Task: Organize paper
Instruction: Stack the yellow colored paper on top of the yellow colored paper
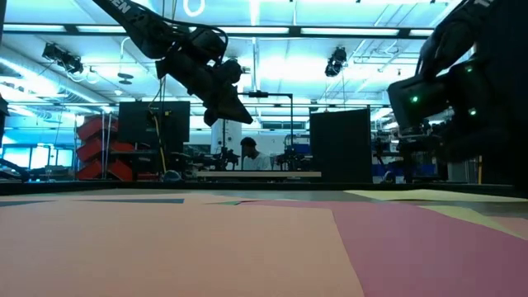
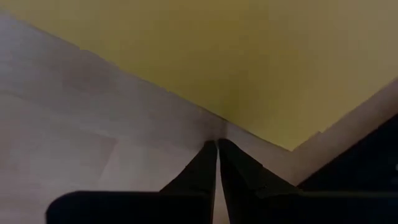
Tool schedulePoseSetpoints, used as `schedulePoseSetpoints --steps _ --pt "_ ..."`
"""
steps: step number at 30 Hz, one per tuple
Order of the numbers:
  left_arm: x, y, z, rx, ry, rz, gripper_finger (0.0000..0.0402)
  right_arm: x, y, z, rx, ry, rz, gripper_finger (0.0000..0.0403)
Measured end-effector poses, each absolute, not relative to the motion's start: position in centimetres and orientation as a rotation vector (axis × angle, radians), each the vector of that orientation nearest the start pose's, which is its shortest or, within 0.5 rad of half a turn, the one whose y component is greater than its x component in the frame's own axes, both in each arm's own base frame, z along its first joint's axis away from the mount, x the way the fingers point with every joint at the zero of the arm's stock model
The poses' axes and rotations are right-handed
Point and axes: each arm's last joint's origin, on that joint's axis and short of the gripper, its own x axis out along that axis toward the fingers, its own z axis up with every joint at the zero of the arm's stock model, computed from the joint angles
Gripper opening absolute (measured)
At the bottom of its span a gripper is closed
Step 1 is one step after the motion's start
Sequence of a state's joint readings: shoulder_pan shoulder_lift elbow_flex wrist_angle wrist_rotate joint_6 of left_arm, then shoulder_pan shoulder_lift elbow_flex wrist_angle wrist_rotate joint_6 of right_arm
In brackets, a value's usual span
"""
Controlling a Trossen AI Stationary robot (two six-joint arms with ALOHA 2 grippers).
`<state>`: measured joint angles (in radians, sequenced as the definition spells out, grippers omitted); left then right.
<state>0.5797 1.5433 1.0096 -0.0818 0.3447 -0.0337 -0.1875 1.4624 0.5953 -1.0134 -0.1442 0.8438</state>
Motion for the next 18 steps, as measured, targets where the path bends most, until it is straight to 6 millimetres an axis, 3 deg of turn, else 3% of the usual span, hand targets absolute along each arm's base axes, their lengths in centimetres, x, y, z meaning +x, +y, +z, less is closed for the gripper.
schedulePoseSetpoints --steps 18 --pt "28.3 17.4 24.0 -0.308 0.548 0.237 0.0000 15.2 -5.1 13.2 0.860 1.652 -1.035 0.0000"
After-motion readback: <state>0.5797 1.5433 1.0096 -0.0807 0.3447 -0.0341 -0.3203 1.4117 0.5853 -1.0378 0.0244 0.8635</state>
